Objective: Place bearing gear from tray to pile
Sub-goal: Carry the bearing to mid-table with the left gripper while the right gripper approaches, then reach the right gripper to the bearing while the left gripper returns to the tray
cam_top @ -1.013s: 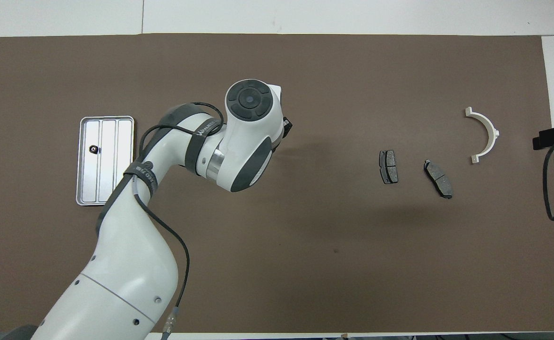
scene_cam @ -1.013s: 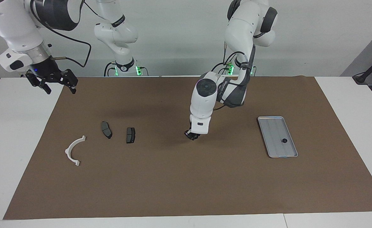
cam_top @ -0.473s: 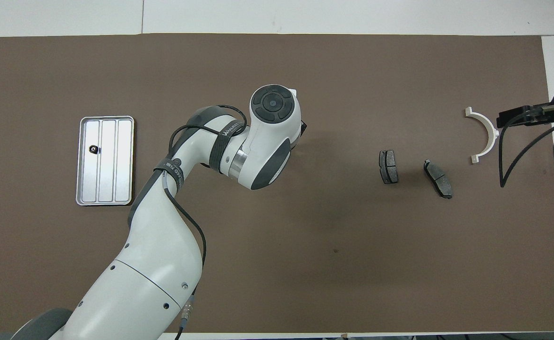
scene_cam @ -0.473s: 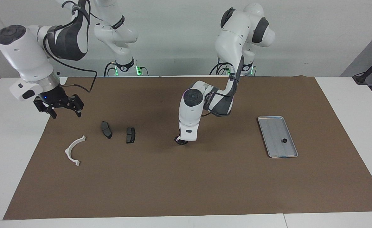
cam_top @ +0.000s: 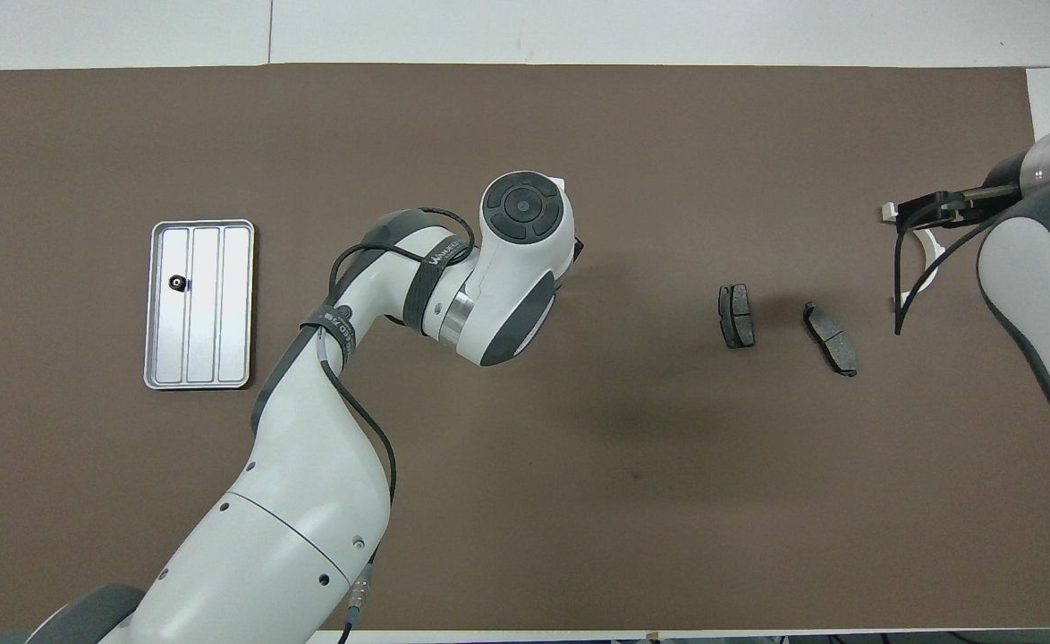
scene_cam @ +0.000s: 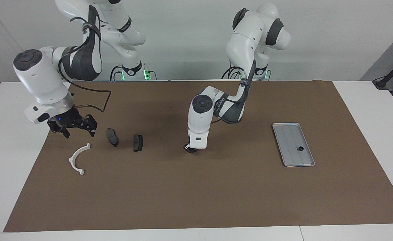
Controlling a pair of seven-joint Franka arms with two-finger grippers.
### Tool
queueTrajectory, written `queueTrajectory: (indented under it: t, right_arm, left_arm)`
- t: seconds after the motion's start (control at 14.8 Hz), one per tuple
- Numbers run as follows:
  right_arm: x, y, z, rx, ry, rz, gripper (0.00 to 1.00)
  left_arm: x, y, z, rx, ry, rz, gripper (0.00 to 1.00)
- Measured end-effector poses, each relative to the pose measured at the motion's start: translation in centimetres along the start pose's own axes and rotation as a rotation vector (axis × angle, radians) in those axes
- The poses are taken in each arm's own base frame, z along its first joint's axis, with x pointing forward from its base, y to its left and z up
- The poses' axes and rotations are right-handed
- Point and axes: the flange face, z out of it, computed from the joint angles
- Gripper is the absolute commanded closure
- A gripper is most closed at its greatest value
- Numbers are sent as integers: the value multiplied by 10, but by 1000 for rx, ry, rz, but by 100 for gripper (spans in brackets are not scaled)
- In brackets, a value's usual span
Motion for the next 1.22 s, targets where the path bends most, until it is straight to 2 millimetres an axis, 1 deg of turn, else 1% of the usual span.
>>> queueTrajectory:
  t: [0.07, 0.14, 0.2, 0.27, 0.41, 0.61, 0.74, 0.81, 0.88, 1.01, 1.08, 1.15, 1.22]
  right_arm:
    - [4, -9, 9, 2, -2, -8, 1]
    - [7, -17, 18, 3, -5, -11, 1]
    - [10, -23, 25, 4, -7, -12, 1]
    - [12, -26, 32, 5, -6, -13, 1]
    - [16, -27, 43, 5, -4, -15, 1]
    - [18, -35, 49, 6, 1, -27, 1]
    - [20, -40, 50, 6, 10, -35, 1]
    - [22, -44, 50, 6, 18, -41, 1]
    - [23, -47, 50, 5, 26, -46, 1]
    - [27, -54, 49, 7, 35, -49, 2]
    - [32, -63, 46, 10, 44, -48, 3]
    - [38, -78, 45, 15, 53, -46, 4]
    - [44, -97, 43, 20, 60, -46, 5]
  left_arm:
    - [0, 0, 0, -1, 1, 0, 78]
    - [0, 0, 0, -3, 1, -1, 64]
    - [0, 0, 0, -5, 2, -1, 40]
    - [1, 1, 0, -6, 2, -2, 22]
    - [1, 0, -1, -7, 3, -3, 13]
    - [3, -2, 0, 17, -1, -8, 12]
    - [13, -10, -2, 64, 0, -27, 13]
    - [22, -13, -11, 64, 8, -40, 13]
    - [32, -17, -26, 63, 16, -55, 13]
    - [55, -36, -59, 68, 14, -61, 14]
    - [66, -50, -74, 76, 9, -49, 15]
    - [76, -66, -84, 83, 3, -37, 15]
    - [89, -86, -91, 93, -5, -17, 15]
